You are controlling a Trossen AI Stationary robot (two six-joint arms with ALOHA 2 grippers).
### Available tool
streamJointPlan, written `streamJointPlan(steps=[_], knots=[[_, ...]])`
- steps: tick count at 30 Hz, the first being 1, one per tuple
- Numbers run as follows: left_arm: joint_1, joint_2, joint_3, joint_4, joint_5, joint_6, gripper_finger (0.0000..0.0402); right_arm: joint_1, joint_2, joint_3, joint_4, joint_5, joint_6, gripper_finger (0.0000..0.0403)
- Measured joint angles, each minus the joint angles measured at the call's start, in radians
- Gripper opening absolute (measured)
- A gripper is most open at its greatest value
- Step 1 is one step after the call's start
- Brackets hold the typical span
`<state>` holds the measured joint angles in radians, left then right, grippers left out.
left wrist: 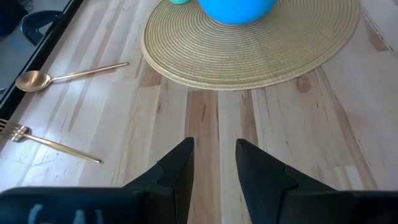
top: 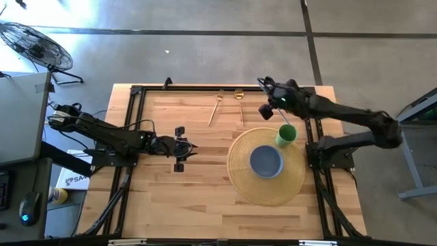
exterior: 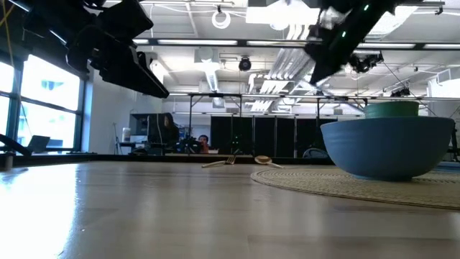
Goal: Pick & Place Utensil
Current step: Put the blue straw into the green cup
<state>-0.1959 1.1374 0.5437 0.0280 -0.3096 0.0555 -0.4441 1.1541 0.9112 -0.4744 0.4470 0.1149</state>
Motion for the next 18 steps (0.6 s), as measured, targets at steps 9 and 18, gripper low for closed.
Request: streamJointPlan(steps=[9,18], knots=[[0.0,0.0,0.0,0.0,0.0,0.0,0.0115,0.255,-0.29,-0.014,-0.034,0.183,0.068,0.0],[0.0,0.0,0.0,0.001,0.001,0.0,0.0115,0.473,-0.522,-0.261,0.093,0.355,0.14,0.0]])
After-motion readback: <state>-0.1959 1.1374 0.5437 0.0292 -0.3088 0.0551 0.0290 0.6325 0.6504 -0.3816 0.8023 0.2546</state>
